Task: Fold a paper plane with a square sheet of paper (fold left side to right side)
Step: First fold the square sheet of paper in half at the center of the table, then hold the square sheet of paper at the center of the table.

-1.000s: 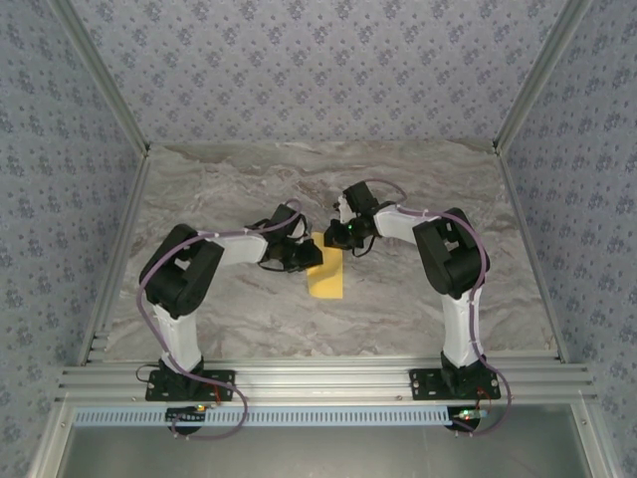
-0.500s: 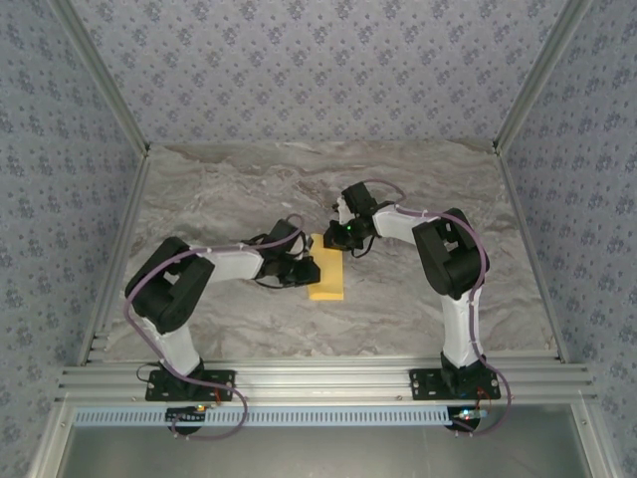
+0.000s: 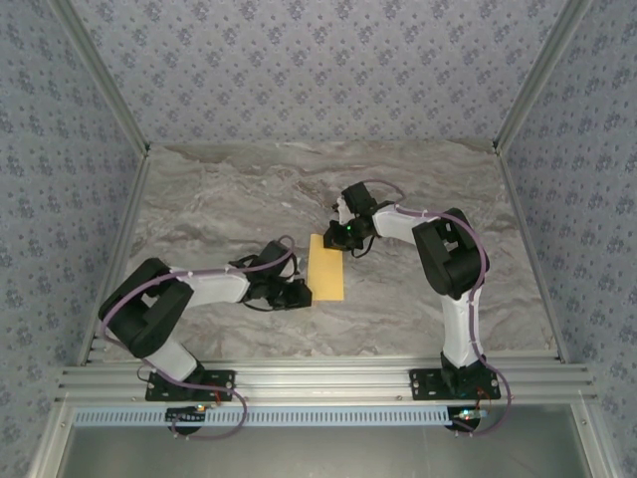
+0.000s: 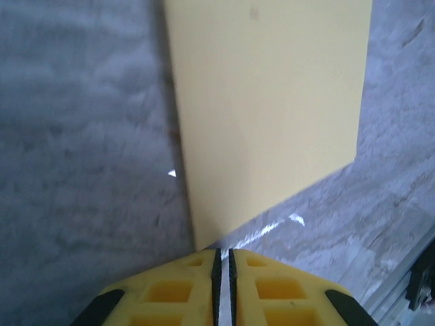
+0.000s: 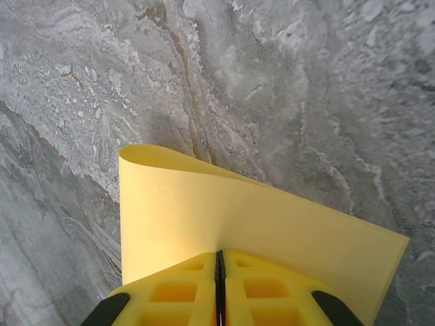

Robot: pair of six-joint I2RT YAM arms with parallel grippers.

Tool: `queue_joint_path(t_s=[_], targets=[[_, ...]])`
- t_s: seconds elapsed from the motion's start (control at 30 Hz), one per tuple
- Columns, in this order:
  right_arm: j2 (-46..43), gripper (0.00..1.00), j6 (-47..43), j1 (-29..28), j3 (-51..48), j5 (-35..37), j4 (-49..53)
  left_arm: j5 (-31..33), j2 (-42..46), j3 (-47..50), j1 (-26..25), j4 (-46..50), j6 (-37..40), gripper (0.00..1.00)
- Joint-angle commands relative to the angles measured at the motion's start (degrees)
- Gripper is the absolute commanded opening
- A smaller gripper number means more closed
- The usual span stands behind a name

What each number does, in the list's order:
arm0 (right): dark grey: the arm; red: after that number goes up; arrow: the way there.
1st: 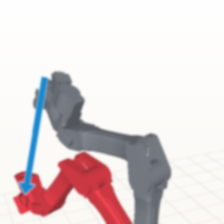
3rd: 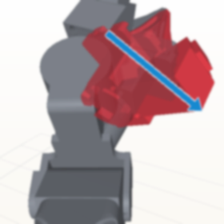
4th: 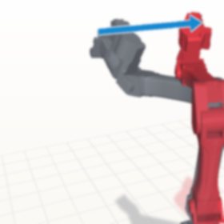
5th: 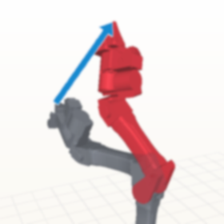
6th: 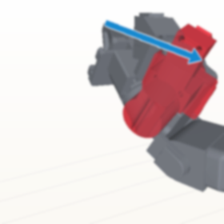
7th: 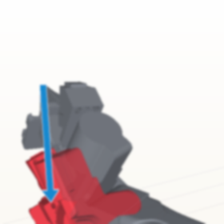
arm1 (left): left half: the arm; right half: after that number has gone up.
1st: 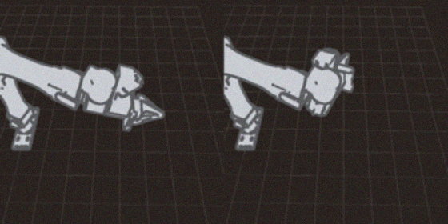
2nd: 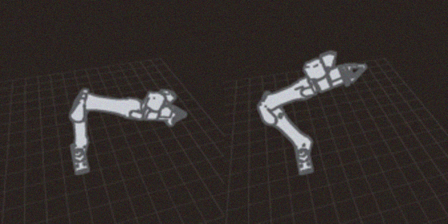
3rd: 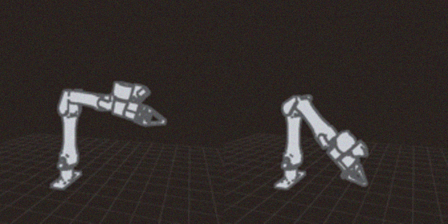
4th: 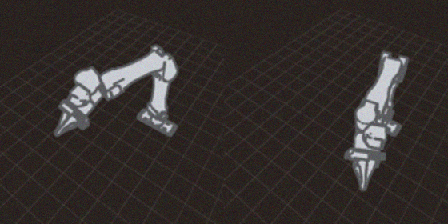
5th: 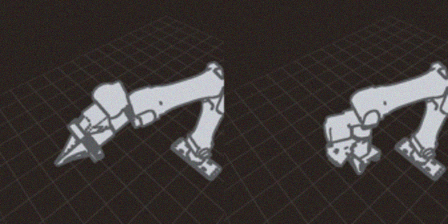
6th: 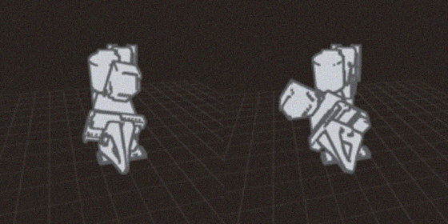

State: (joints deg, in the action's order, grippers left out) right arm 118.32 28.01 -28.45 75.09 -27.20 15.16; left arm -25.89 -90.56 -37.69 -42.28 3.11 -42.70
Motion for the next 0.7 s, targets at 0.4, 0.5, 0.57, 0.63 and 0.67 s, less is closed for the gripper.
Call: queue_joint_path(t_s=[0.4, 0.5, 0.57, 0.63, 0.67], targets=[[2.44, 0.12, -0.59, -0.29, -0.16, 4.96, 5.76, -7.42, -7.64, -17.22, 7.3, 6.24, 4.53, 0.15], [2.3, 0.12, -0.59, -0.38, -0.16, 4.56, 5.58, -7.6, -11.58, -20.28, 7.21, 5.29, 4.46, 0.15], [2.26, 0.12, -0.52, -0.37, -0.16, 4.22, 5.27, -7.36, -13.79, -21.48, 7.09, 4.83, 4.47, 0.15], [2.06, 0.12, -0.33, -0.38, -0.19, 3.51, 4.49, -6.76, -15.55, -22.06, 7.04, 4.68, 4.56, 0.15], [1.87, 0.12, -0.16, -0.38, -0.11, 3.31, 4.2, -6.4, -16.13, -22.15, 6.92, 4.65, 4.48, 0.15]])
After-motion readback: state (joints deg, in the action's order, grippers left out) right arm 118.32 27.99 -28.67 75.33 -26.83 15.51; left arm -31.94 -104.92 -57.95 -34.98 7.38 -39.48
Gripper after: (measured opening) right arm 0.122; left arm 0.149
